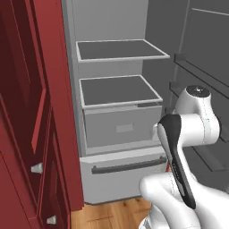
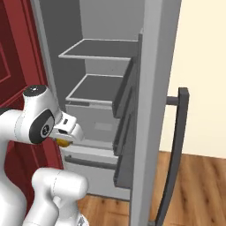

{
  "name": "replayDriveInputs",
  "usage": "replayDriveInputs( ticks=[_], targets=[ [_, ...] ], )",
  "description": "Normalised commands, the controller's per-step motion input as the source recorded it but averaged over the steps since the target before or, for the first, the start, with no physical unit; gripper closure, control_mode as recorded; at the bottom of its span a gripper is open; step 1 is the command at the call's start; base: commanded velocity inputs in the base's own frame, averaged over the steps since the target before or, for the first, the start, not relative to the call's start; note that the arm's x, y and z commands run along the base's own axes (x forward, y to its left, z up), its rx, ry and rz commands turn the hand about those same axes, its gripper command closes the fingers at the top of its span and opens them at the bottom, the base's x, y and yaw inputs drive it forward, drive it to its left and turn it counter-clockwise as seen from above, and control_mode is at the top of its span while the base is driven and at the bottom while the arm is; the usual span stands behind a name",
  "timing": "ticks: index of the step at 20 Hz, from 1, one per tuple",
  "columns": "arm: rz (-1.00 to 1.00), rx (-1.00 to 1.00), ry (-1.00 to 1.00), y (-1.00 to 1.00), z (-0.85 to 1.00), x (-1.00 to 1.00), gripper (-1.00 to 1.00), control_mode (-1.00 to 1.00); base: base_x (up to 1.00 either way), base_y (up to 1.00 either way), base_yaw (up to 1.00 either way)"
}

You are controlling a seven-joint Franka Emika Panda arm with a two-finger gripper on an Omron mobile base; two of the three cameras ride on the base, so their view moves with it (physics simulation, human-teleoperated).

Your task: Retrieve a lemon from the fridge and place it on the cutting board with the fish.

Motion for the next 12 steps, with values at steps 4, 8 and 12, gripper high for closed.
replayDriveInputs(
  ticks=[4, 8, 12],
  targets=[
    [0.0, 0.0, 0.0, 0.0, 0.0, 0.0, 1.0, 1.0, -1.0, 0.01, -0.01],
    [0.0, 0.0, 0.0, 0.0, 0.0, 0.0, 1.0, 1.0, -0.99, 0.0, 0.0],
    [0.0, 0.0, 0.0, 0.0, 0.0, 0.0, 1.0, 1.0, -0.93, 0.0, 0.0]
  ],
)
